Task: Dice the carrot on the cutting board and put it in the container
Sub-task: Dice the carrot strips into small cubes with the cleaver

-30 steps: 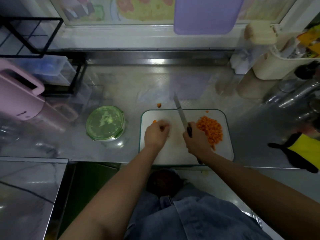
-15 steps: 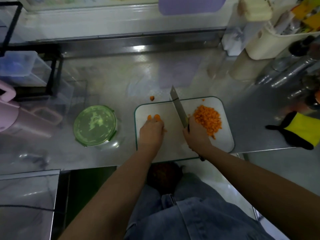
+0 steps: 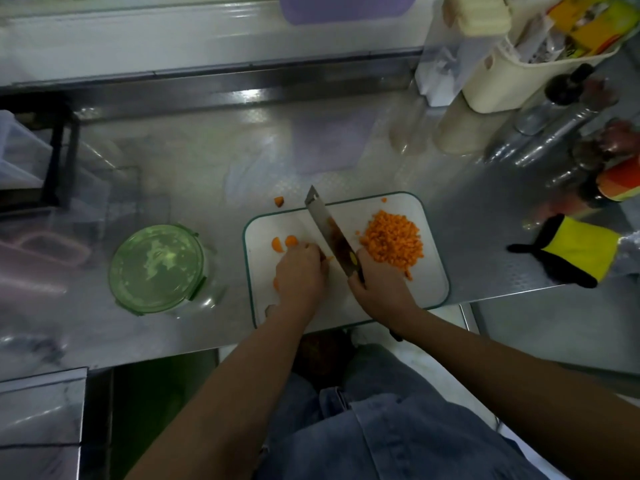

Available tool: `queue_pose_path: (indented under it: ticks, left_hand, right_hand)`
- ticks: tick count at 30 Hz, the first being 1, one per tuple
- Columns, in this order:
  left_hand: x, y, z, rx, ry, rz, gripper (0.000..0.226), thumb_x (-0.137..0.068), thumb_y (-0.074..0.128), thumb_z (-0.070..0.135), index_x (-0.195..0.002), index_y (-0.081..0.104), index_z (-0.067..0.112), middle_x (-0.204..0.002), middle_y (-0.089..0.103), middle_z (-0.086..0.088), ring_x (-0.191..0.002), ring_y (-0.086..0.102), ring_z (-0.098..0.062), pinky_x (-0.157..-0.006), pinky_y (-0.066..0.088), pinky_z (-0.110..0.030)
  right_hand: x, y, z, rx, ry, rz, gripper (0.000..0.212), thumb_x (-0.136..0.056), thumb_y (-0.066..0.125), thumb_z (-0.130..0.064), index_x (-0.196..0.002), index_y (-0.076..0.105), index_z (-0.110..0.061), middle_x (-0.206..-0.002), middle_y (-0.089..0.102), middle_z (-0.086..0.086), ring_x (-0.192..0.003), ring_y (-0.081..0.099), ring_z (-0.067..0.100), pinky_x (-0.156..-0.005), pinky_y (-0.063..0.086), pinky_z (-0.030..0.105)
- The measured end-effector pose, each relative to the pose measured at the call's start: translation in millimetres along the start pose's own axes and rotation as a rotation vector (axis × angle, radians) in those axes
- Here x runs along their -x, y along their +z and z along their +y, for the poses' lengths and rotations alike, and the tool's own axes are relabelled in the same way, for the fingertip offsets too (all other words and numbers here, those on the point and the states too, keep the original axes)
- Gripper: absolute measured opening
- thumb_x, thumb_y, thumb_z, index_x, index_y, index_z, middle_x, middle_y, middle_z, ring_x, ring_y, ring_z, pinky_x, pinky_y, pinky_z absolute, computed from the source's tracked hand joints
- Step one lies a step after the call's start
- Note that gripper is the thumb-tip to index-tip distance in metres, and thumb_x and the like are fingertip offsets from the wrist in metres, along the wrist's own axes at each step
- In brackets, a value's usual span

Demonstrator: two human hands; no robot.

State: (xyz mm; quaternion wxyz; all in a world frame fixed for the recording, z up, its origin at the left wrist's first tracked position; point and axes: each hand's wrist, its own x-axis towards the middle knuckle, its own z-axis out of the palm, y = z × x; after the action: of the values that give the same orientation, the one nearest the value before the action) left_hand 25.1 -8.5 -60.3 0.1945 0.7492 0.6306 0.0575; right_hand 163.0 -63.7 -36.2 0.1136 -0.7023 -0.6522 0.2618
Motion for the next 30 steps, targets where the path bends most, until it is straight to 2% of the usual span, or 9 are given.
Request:
queue_pose_path:
  ticks: [5, 10, 14, 18, 22, 27, 30]
  left_hand:
    - [1.2, 0.6, 0.1, -0.009, -0.005, 0.015, 0.017, -0.092, 0.051, 0.022, -0.087, 0.064, 0.012, -0.094, 0.061, -0.008, -0.087, 0.057, -0.026, -0.059, 0.034, -0.032]
    - [0.3, 1.7, -0.1, -0.031, -0.005, 0.005, 0.017, -0.093, 0.053, 0.023, -0.088, 0.065, 0.013, -0.097, 0.062, -0.006, -0.089, 0.057, -0.023, -0.06, 0.035, -0.031]
    - [-0.3, -1.4, 3.3, -0.05, -0.043, 0.008, 0.015, -0.092, 0.053, 0.02, -0.091, 0.067, 0.013, -0.099, 0.06, -0.007, -0.09, 0.057, -0.023, -0.063, 0.037, -0.031]
    - [0.9, -3.6, 5.0, -0.037, -0.079, 0.026, 0.016, -0.091, 0.052, 0.016, -0.09, 0.068, 0.013, -0.098, 0.059, -0.007, -0.087, 0.058, -0.024, -0.064, 0.039, -0.032]
    - [0.7, -0.5, 3.4, -0.026, -0.092, 0.032, 0.019, -0.092, 0.051, 0.016, -0.09, 0.069, 0.014, -0.096, 0.057, -0.007, -0.086, 0.058, -0.025, -0.061, 0.037, -0.031]
    - [-1.0, -0.7, 3.9, -0.026, -0.078, 0.019, 0.019, -0.091, 0.052, 0.019, -0.086, 0.069, 0.013, -0.093, 0.059, -0.007, -0.083, 0.058, -0.025, -0.06, 0.038, -0.031]
    - [-2.7, 0.5, 0.8, -0.02, -0.065, 0.002, 0.019, -0.092, 0.054, 0.023, -0.09, 0.071, 0.014, -0.094, 0.063, -0.006, -0.085, 0.06, -0.023, -0.059, 0.038, -0.03]
  right_hand:
    - [-1.0, 8.4, -5.0, 0.002, -0.005, -0.014, 0.012, -0.091, 0.049, -0.013, -0.098, 0.047, -0.004, -0.074, 0.057, 0.013, -0.065, 0.056, 0.031, -0.053, 0.033, 0.033]
    - [-12.0, 8.3, -2.9, -0.04, 0.058, 0.036, 0.024, -0.093, 0.048, -0.012, -0.115, 0.047, -0.002, -0.073, 0.058, 0.013, -0.064, 0.057, 0.032, -0.053, 0.032, 0.032]
    - [-11.2, 2.3, -3.0, -0.062, -0.014, 0.032, 0.018, -0.093, 0.048, -0.012, -0.108, 0.049, -0.003, -0.068, 0.053, 0.009, -0.058, 0.052, 0.026, -0.052, 0.034, 0.034]
    - [-9.4, 6.9, -7.0, -0.048, -0.033, 0.008, 0.012, -0.092, 0.047, -0.012, -0.102, 0.049, -0.004, -0.074, 0.055, 0.011, -0.062, 0.051, 0.024, -0.055, 0.033, 0.032]
    - [-8.0, 14.3, -6.0, -0.057, -0.013, -0.01, 0.016, -0.092, 0.047, -0.013, -0.105, 0.048, -0.004, -0.075, 0.057, 0.015, -0.064, 0.055, 0.03, -0.055, 0.038, 0.038]
    - [-8.3, 14.8, -3.0, -0.08, 0.027, 0.004, 0.022, -0.092, 0.047, -0.012, -0.113, 0.049, -0.003, -0.075, 0.058, 0.014, -0.066, 0.057, 0.032, -0.055, 0.032, 0.032]
    - [-10.1, 7.8, 2.5, -0.118, 0.103, 0.066, 0.028, -0.092, 0.048, -0.01, -0.118, 0.049, -0.002, -0.07, 0.055, 0.009, -0.062, 0.053, 0.025, -0.055, 0.034, 0.031]
